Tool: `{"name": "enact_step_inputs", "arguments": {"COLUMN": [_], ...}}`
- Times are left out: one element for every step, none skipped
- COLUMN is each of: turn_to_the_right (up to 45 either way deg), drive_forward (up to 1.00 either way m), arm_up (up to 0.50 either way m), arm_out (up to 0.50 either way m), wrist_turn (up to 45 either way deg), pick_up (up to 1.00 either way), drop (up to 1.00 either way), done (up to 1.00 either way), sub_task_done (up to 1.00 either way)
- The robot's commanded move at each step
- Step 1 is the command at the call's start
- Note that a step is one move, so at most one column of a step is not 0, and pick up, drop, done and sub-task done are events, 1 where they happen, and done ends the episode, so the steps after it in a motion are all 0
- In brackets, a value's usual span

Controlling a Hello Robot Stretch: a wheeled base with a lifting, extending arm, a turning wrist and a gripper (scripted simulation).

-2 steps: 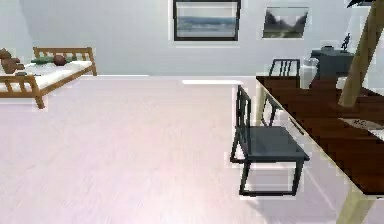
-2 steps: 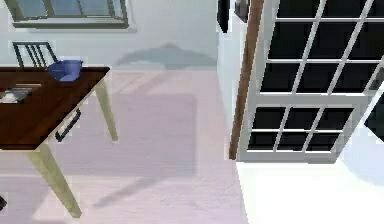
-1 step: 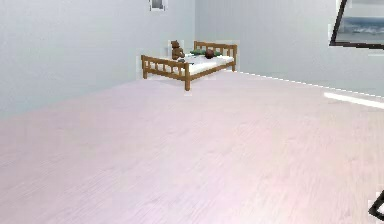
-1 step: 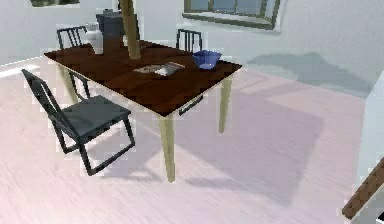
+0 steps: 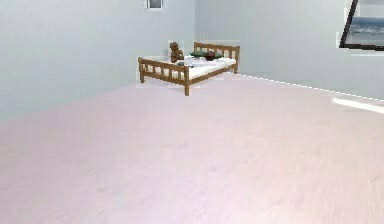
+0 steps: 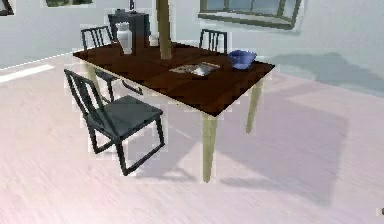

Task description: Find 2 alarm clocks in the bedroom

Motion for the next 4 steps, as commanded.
{"name": "enact_step_inputs", "arguments": {"turn_to_the_right": [-9.0, 0.0, 0.0, 0.0], "drive_forward": [0.00, 1.00, 1.00, 1.00], "arm_up": [0.00, 0.00, 0.00, 0.00], "arm_out": [0.00, 0.00, 0.00, 0.00], "wrist_turn": [0.0, 0.0, 0.0, 0.0], "pick_up": [0.00, 0.00, 0.00, 0.00], "drop": [0.00, 0.00, 0.00, 0.00], "done": [0.00, 0.00, 0.00, 0.00], "sub_task_done": [0.00, 0.00, 0.00, 0.00]}}
